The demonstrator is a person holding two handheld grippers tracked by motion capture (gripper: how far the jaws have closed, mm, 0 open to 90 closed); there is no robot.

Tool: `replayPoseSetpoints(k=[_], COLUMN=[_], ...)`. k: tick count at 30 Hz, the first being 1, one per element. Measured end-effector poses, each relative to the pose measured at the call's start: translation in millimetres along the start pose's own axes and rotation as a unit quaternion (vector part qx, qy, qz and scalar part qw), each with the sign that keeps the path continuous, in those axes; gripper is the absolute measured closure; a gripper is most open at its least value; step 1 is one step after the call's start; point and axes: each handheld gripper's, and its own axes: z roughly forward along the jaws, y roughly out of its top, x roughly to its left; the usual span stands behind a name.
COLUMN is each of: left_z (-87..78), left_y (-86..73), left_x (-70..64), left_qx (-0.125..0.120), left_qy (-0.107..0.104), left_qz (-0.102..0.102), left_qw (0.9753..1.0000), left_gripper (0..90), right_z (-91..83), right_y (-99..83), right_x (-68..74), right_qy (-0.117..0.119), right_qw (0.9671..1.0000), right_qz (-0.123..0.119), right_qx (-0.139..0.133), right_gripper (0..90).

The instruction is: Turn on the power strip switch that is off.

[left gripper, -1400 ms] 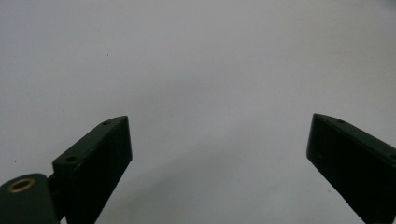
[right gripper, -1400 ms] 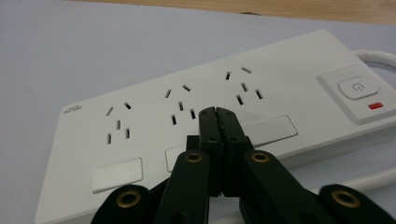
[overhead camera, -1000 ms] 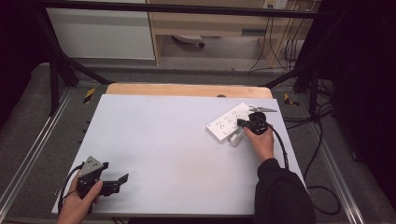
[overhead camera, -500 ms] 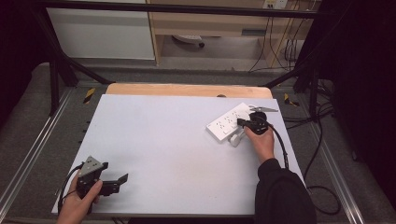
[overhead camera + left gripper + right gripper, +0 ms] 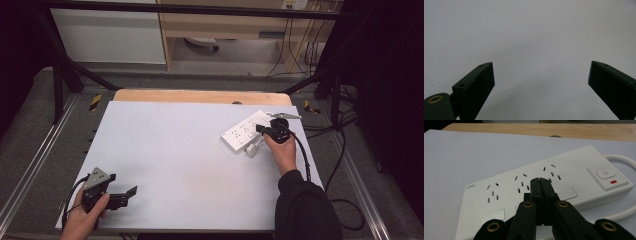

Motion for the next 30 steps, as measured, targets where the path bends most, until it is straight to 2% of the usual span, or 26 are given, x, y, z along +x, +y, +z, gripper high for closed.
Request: replayPoseSetpoints(k=[4, 9, 17, 22, 24, 30], left_z=[0.1, 0.0, 0.1, 0.0, 0.1, -0.1], left_y=[0.0, -0.1, -0.3, -0.2, -0.2, 0.0], left_x=[-0.2, -0.2, -0.5, -0.4, -0.3, -0.7], left_qx=[0.000, 0.001, 0.002, 0.000, 0.000, -0.001], left_qy=[0.000, 0.000, -0.001, 0.000, 0.000, -0.001], left_qz=[0.001, 0.000, 0.001, 0.001, 0.001, 0.002], left_qw=[1.0000, 1.0000, 1.0000, 1.0000, 1.0000, 1.0000], left_gripper=[6.8, 6.8, 6.8, 6.8, 6.8, 6.8], right_z=[-3.1, -7.1, -14.5, -19.7, -22.3, -31.0], right_y=[1.6, 3.4, 4.5, 4.3, 5.3, 6.6], right_x=[-0.5, -0.3, -1.5, -2.0, -1.3, -2.1], right_qy=[-0.003, -0.006, -0.005, -0.016, -0.024, -0.031], right_qw=[1.0000, 1.0000, 0.9998, 0.9998, 0.9997, 0.9994], right_qz=[0.001, 0.001, 0.009, 0.014, 0.007, 0.013], right_qx=[-0.002, -0.005, -0.016, -0.007, -0.003, -0.007], right_gripper=[89.9, 84.3, 70.6, 59.3, 53.5, 41.5])
